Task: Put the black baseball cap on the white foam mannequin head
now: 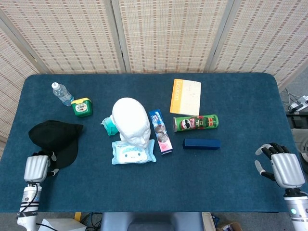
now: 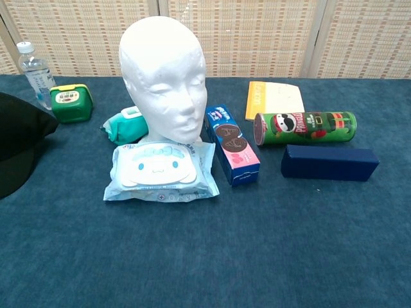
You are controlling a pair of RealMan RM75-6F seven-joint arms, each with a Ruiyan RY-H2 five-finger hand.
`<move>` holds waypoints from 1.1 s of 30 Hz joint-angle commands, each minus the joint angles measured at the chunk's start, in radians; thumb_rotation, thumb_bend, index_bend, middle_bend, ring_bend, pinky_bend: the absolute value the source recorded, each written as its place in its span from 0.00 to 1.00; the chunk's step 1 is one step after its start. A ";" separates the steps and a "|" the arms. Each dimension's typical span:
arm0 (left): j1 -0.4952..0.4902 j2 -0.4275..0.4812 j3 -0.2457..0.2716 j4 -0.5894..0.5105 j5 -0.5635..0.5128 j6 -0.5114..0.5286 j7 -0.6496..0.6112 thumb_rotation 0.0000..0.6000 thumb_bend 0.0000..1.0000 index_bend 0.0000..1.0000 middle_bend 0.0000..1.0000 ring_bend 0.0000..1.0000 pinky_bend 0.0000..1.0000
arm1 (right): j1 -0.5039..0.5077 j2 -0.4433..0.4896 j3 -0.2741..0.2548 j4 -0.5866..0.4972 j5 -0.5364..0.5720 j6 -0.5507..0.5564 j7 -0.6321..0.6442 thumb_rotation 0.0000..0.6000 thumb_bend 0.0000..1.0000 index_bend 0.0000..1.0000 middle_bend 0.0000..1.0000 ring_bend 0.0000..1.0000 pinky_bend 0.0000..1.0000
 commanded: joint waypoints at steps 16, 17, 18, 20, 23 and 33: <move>-0.016 -0.090 -0.006 0.205 0.072 0.187 -0.239 1.00 0.01 0.43 0.37 0.27 0.43 | -0.001 0.000 0.000 0.000 -0.001 0.002 -0.001 1.00 0.37 0.46 0.40 0.28 0.33; -0.018 -0.094 -0.006 0.214 0.075 0.193 -0.248 1.00 0.01 0.43 0.36 0.26 0.43 | -0.001 0.000 0.000 0.000 -0.001 0.002 -0.001 1.00 0.37 0.46 0.40 0.28 0.33; -0.020 -0.097 -0.006 0.222 0.077 0.199 -0.256 1.00 0.01 0.43 0.35 0.26 0.43 | 0.000 0.000 0.000 0.000 -0.001 0.002 -0.001 1.00 0.37 0.46 0.40 0.28 0.33; -0.026 -0.103 -0.005 0.238 0.082 0.209 -0.272 1.00 0.01 0.43 0.34 0.25 0.43 | 0.000 0.000 0.000 0.000 0.000 0.001 0.000 1.00 0.37 0.46 0.40 0.28 0.33; -0.037 -0.110 -0.006 0.256 0.089 0.224 -0.287 1.00 0.01 0.44 0.34 0.25 0.43 | 0.000 0.001 0.001 0.000 0.000 0.002 0.002 1.00 0.37 0.46 0.40 0.28 0.33; -0.054 -0.121 -0.007 0.276 0.096 0.252 -0.338 1.00 0.09 0.47 0.34 0.25 0.43 | -0.002 0.003 0.001 0.001 -0.002 0.006 0.010 1.00 0.37 0.46 0.40 0.28 0.33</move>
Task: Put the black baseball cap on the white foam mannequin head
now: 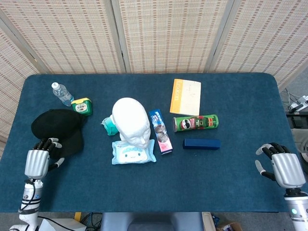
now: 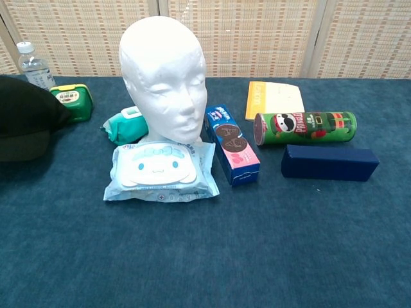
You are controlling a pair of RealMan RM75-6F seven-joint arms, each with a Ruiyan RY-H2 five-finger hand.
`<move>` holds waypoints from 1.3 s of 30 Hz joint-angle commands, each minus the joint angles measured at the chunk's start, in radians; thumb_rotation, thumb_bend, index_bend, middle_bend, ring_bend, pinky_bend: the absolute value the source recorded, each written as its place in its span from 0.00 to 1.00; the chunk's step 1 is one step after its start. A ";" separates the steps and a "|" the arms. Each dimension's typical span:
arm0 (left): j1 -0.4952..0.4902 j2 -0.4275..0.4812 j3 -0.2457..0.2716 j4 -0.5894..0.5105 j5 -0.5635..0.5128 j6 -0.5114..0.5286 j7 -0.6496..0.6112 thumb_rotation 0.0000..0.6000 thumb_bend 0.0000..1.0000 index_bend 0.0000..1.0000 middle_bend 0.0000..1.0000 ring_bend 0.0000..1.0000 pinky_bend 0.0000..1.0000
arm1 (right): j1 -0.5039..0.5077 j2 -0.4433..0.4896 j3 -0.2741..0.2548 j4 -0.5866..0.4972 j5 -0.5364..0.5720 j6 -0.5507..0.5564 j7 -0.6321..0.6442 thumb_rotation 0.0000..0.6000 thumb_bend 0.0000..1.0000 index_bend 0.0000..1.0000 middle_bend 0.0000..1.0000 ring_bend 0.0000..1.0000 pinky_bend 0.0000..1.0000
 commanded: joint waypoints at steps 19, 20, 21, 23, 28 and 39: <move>-0.025 -0.010 -0.013 0.015 -0.014 0.004 -0.011 1.00 0.28 0.49 0.34 0.25 0.43 | 0.000 0.000 0.000 0.000 0.000 0.000 0.001 1.00 0.37 0.46 0.40 0.28 0.33; -0.026 -0.009 -0.013 0.015 -0.014 0.002 -0.011 1.00 0.29 0.49 0.34 0.25 0.43 | 0.000 0.001 0.001 -0.001 0.000 0.000 0.001 1.00 0.37 0.46 0.40 0.28 0.33; -0.026 -0.009 -0.013 0.015 -0.015 0.001 -0.011 1.00 0.30 0.49 0.34 0.25 0.43 | 0.000 0.001 0.001 0.000 0.000 0.000 0.002 1.00 0.37 0.46 0.40 0.28 0.33; -0.029 -0.009 -0.015 0.014 -0.017 -0.001 -0.012 1.00 0.34 0.49 0.34 0.25 0.43 | 0.000 0.001 0.001 0.000 0.000 0.001 0.003 1.00 0.37 0.46 0.40 0.28 0.33; -0.033 -0.009 -0.017 0.014 -0.019 -0.002 -0.012 1.00 0.41 0.51 0.34 0.25 0.43 | 0.000 0.002 0.001 -0.001 0.000 0.000 0.004 1.00 0.37 0.46 0.40 0.28 0.33; -0.036 -0.012 -0.027 0.017 -0.029 0.010 -0.017 1.00 0.43 0.59 0.34 0.25 0.43 | 0.000 0.002 0.001 -0.001 0.000 0.000 0.006 1.00 0.37 0.46 0.40 0.28 0.33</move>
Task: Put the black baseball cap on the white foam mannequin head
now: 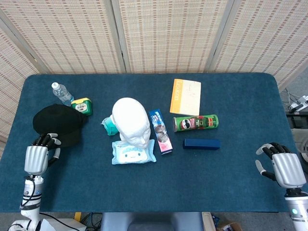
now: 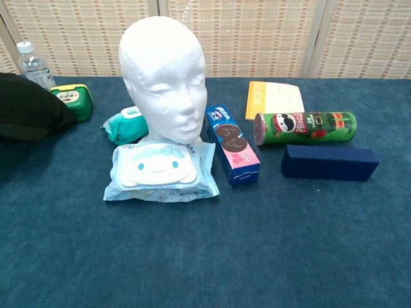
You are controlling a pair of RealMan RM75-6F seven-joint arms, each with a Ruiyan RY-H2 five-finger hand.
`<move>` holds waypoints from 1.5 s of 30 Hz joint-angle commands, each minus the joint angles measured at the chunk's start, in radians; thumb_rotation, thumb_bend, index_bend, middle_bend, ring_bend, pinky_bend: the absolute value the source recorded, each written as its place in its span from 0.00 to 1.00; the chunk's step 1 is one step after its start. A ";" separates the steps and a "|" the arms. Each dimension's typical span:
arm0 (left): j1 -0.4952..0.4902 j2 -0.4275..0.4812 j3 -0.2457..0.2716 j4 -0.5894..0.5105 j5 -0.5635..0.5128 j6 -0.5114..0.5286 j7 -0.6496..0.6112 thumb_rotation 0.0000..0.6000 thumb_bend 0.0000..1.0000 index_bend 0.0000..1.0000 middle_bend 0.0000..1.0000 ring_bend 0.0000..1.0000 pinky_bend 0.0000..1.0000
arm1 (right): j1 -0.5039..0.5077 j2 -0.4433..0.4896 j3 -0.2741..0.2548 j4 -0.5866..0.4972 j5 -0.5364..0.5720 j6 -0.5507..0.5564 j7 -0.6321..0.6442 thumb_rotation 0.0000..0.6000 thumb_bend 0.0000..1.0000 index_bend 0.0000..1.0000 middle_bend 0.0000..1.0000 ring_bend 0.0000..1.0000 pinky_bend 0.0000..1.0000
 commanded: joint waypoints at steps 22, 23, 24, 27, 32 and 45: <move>-0.019 -0.022 -0.046 0.042 -0.016 0.143 -0.051 1.00 0.43 0.74 0.38 0.28 0.43 | -0.005 0.005 0.000 -0.001 -0.005 0.011 0.013 1.00 0.37 0.46 0.40 0.28 0.33; -0.022 -0.020 -0.048 0.040 -0.015 0.153 -0.052 1.00 0.43 0.74 0.38 0.28 0.43 | -0.005 0.005 0.000 -0.001 -0.006 0.011 0.014 1.00 0.37 0.46 0.40 0.28 0.33; -0.024 -0.018 -0.050 0.037 -0.015 0.162 -0.052 1.00 0.43 0.75 0.38 0.28 0.43 | -0.006 0.005 0.000 -0.001 -0.006 0.013 0.015 1.00 0.37 0.46 0.40 0.28 0.33; -0.032 -0.008 -0.056 0.026 -0.012 0.193 -0.050 1.00 0.43 0.76 0.39 0.28 0.43 | -0.008 0.006 -0.001 -0.001 -0.010 0.017 0.018 1.00 0.37 0.46 0.40 0.28 0.33; -0.045 0.019 -0.064 -0.010 -0.007 0.224 -0.029 1.00 0.43 0.76 0.39 0.28 0.43 | -0.010 0.008 -0.002 -0.001 -0.014 0.022 0.022 1.00 0.37 0.46 0.40 0.28 0.33; -0.099 0.130 -0.083 -0.191 0.022 0.253 0.089 1.00 0.43 0.76 0.39 0.28 0.43 | -0.010 0.009 -0.001 0.000 -0.013 0.022 0.024 1.00 0.37 0.46 0.40 0.28 0.33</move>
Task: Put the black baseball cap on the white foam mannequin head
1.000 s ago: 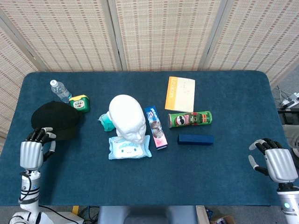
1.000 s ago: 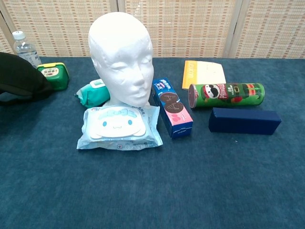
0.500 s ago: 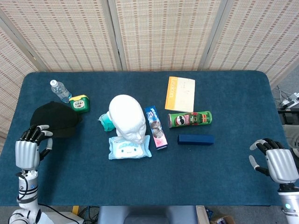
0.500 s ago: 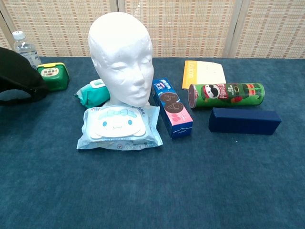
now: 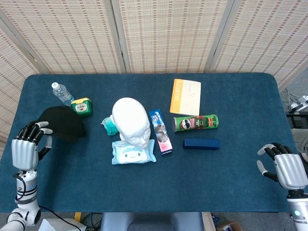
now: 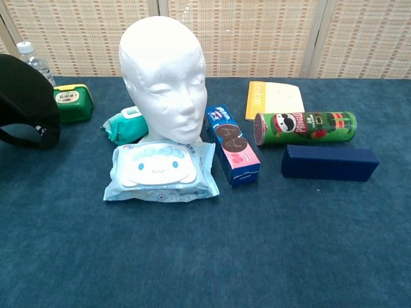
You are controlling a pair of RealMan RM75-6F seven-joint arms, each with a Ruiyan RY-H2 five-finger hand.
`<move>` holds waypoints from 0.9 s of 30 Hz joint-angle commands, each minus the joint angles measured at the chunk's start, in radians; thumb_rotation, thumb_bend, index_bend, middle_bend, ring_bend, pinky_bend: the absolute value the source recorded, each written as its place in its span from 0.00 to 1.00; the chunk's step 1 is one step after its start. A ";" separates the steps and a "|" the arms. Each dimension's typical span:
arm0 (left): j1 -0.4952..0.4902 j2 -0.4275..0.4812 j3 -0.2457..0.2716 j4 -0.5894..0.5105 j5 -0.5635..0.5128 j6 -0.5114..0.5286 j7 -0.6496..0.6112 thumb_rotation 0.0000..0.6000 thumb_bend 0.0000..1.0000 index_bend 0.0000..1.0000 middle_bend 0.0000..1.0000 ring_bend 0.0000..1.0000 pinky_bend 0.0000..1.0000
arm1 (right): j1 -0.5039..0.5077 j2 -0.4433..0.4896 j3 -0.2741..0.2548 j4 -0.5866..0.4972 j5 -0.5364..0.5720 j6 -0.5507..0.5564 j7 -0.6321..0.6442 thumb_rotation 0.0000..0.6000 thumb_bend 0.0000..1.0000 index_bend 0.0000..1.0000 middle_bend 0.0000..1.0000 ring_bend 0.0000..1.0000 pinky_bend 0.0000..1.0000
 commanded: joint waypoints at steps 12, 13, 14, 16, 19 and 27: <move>-0.039 0.095 -0.029 -0.170 0.032 0.035 0.098 1.00 0.43 0.77 0.39 0.28 0.43 | 0.001 0.001 0.001 0.000 0.002 -0.002 0.003 1.00 0.37 0.46 0.40 0.28 0.33; -0.041 0.099 -0.031 -0.179 0.033 0.037 0.103 1.00 0.43 0.77 0.39 0.28 0.43 | 0.001 0.001 0.002 0.000 0.002 -0.002 0.003 1.00 0.37 0.46 0.40 0.28 0.33; -0.043 0.102 -0.033 -0.185 0.034 0.039 0.106 1.00 0.43 0.77 0.39 0.28 0.43 | 0.001 0.002 0.002 0.000 0.003 -0.002 0.004 1.00 0.37 0.46 0.40 0.28 0.33; -0.046 0.108 -0.038 -0.199 0.036 0.042 0.112 1.00 0.43 0.77 0.39 0.28 0.43 | 0.001 0.002 0.002 0.000 0.003 -0.003 0.004 1.00 0.37 0.46 0.40 0.28 0.33; -0.053 0.118 -0.051 -0.223 0.037 0.048 0.122 1.00 0.43 0.77 0.39 0.28 0.43 | 0.001 0.002 0.002 0.000 0.003 -0.004 0.005 1.00 0.37 0.46 0.40 0.28 0.33; -0.072 0.139 -0.085 -0.279 0.028 0.050 0.160 1.00 0.39 0.78 0.41 0.29 0.43 | 0.002 0.003 0.002 0.000 0.004 -0.006 0.006 1.00 0.37 0.46 0.40 0.28 0.33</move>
